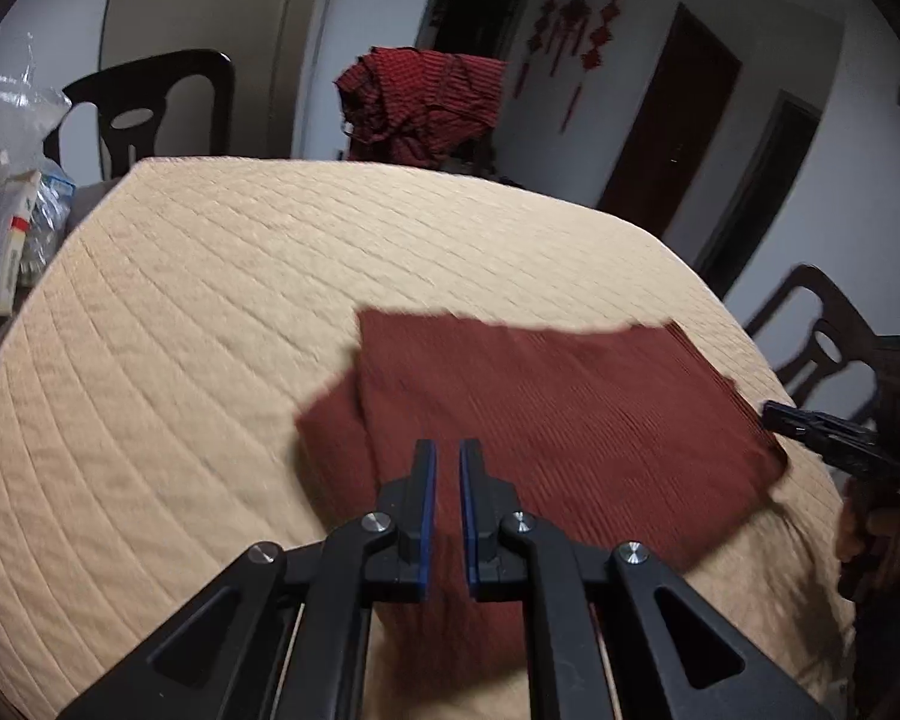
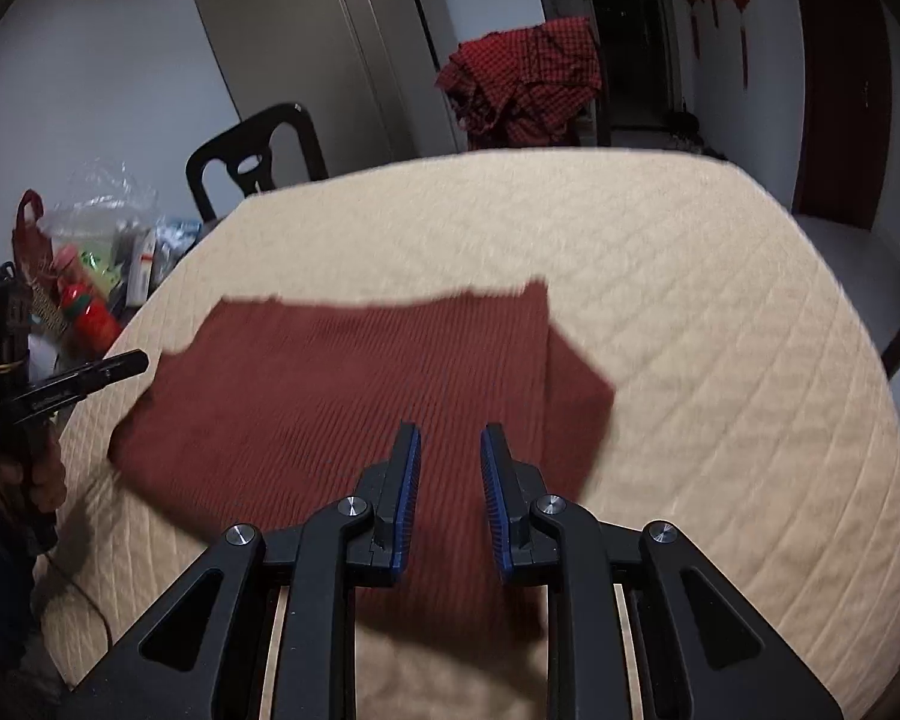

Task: Fold small clothes

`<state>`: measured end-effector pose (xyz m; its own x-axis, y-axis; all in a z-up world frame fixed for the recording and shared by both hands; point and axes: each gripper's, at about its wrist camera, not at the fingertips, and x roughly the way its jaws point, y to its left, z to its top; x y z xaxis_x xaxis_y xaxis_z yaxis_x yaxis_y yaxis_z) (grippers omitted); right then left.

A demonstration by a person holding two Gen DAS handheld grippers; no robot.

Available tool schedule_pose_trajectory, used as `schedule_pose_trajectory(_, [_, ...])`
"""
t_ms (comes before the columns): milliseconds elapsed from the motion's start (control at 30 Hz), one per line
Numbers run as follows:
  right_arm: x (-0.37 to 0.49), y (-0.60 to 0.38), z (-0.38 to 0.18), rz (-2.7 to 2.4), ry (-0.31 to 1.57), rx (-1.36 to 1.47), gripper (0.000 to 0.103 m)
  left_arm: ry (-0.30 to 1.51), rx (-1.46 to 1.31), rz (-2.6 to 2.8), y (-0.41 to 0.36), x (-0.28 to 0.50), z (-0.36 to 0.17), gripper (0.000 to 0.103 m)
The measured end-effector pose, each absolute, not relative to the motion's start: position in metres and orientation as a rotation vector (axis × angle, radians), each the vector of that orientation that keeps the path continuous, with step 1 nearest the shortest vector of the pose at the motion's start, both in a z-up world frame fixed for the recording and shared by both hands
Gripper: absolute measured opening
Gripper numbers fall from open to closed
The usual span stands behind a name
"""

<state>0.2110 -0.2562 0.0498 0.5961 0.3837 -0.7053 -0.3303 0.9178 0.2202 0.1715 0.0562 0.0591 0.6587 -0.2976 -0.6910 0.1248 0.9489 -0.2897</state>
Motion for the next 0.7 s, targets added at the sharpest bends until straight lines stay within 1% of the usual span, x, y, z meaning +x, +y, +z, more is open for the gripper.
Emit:
schedule_pose_trajectory(133, [0.182,-0.245,0.031,0.402,0.874,0.064,0.021,0.832,-0.197,-0.269,0.036,0.145,0.052,0.010])
schedule_pose_trajectory(233, [0.171,-0.226,0.034,0.430,0.851,0.042,0.021,0.822,-0.157,-0.280,0.018,0.137,0.051,0.010])
schedule_pose_trajectory(333, [0.169,-0.213,0.032,0.465,0.843,0.042,0.021,0.848,-0.139,-0.273,0.004,0.143,0.042,0.010])
schedule_pose_trajectory(433, [0.176,-0.201,0.016,0.455,0.887,-0.010,0.021,0.888,-0.126,-0.246,-0.001,0.148,0.025,0.010])
schedule_pose_trajectory(633, [0.166,-0.221,0.032,0.408,0.839,0.018,0.021,0.862,-0.118,-0.239,-0.003,0.132,0.036,0.010])
schedule_pose_trajectory(700, [0.165,-0.235,0.033,0.368,0.829,0.044,0.021,0.851,-0.124,-0.242,-0.003,0.127,0.039,0.016])
